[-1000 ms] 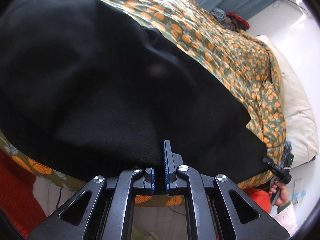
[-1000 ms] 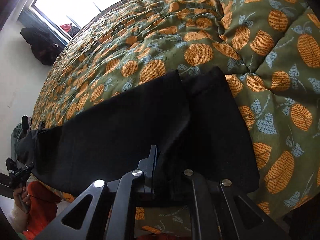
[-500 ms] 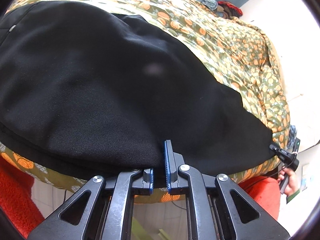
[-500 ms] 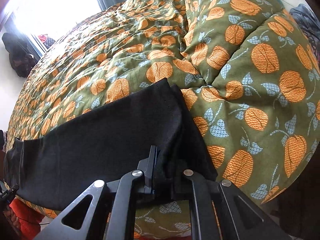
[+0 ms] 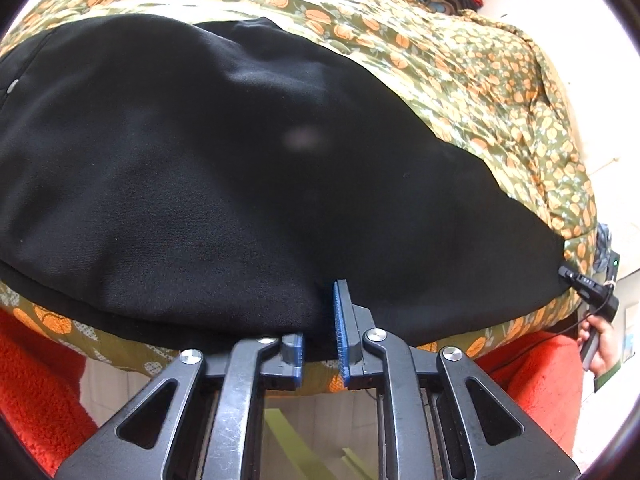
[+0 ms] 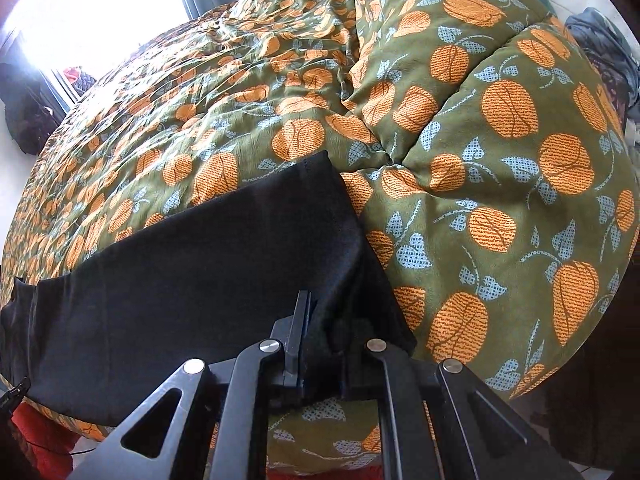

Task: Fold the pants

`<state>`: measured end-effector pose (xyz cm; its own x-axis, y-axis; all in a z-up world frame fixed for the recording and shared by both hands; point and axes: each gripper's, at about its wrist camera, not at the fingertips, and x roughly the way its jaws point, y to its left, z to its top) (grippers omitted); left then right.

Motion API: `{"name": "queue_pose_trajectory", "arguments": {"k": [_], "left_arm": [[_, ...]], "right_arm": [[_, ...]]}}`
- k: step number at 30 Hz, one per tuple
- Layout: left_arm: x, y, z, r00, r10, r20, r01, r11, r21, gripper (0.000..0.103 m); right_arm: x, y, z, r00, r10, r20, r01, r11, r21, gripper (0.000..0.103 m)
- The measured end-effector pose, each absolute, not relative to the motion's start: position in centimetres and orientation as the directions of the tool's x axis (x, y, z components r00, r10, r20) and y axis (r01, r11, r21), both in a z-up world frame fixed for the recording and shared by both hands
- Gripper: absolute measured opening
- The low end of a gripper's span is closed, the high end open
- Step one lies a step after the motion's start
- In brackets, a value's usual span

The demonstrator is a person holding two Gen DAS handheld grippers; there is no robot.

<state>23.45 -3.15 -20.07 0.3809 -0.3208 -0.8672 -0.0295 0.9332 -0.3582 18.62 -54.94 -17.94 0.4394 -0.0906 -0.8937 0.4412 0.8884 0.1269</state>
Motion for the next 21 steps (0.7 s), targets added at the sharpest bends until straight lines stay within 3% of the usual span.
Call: {"name": "queue_pose_trajectory", "arguments": {"k": [1, 2, 3, 4, 8, 10, 12, 14, 17, 19, 20, 21], "left_arm": [[23.2, -3.2, -19.8, 0.369, -0.317, -0.874, -0.034, 0.935, -0.354, 0.029], [22.7, -3.2, -19.4, 0.362, -0.311, -0.879, -0.039, 0.937, -0.347, 0.041], [22.0, -3.1, -18.9, 0.357, -0.301, -0.884, -0.042, 0.941, -0.337, 0.051], [21.3, -3.1, -18.2, 0.356, -0.296, -0.886, -0.037, 0.943, -0.330, 0.053], [18.9, -2.5, -14.9, 0.392, -0.287, -0.874, -0.002, 0.950, -0.312, 0.056], [19.5, -1.5, -13.0, 0.456, -0.269, -0.849, 0.001, 0.953, -0.302, 0.064], [21.7, -0.3, -11.7, 0.515, -0.231, -0.826, -0.014, 0.960, -0.278, 0.081], [24.7, 1.5, -11.4, 0.569, -0.182, -0.802, -0.037, 0.969, -0.246, 0.082], [29.6, 4.3, -14.0, 0.540, -0.026, -0.841, -0.113, 0.988, -0.103, 0.082], [31.2, 7.7, -17.9, 0.376, 0.216, -0.901, -0.270, 0.956, 0.116, 0.056], [30.4, 9.5, -18.5, 0.379, 0.191, -0.905, -0.324, 0.944, 0.064, 0.036], [29.3, 10.7, -18.2, 0.422, 0.152, -0.894, -0.360, 0.933, -0.011, 0.031]], "right_arm": [[18.4, -54.8, -17.8, 0.455, -0.078, -0.887, 0.430, 0.891, 0.142, 0.031], [18.0, -54.7, -17.5, 0.476, -0.066, -0.877, 0.417, 0.895, 0.159, 0.054], [17.6, -54.6, -17.0, 0.502, -0.066, -0.862, 0.406, 0.899, 0.167, 0.064], [17.0, -54.4, -16.4, 0.523, -0.095, -0.847, 0.407, 0.901, 0.150, 0.075], [14.1, -54.1, -13.4, 0.594, -0.299, -0.747, 0.505, 0.861, 0.057, 0.077], [12.9, -53.1, -11.4, 0.657, -0.367, -0.658, 0.511, 0.859, 0.031, 0.077], [13.3, -51.7, -10.6, 0.726, -0.305, -0.616, 0.412, 0.910, 0.035, 0.077], [15.6, -50.5, -11.6, 0.715, -0.161, -0.681, 0.263, 0.964, 0.048, 0.077], [20.0, -49.8, -16.4, 0.491, -0.014, -0.871, 0.153, 0.986, 0.070, 0.076], [21.4, -50.1, -19.3, 0.347, 0.019, -0.938, 0.164, 0.983, 0.080, 0.076], [21.4, -50.1, -19.2, 0.359, 0.015, -0.933, 0.164, 0.983, 0.079, 0.076], [21.3, -50.2, -18.9, 0.374, 0.017, -0.927, 0.165, 0.983, 0.084, 0.077]]}}
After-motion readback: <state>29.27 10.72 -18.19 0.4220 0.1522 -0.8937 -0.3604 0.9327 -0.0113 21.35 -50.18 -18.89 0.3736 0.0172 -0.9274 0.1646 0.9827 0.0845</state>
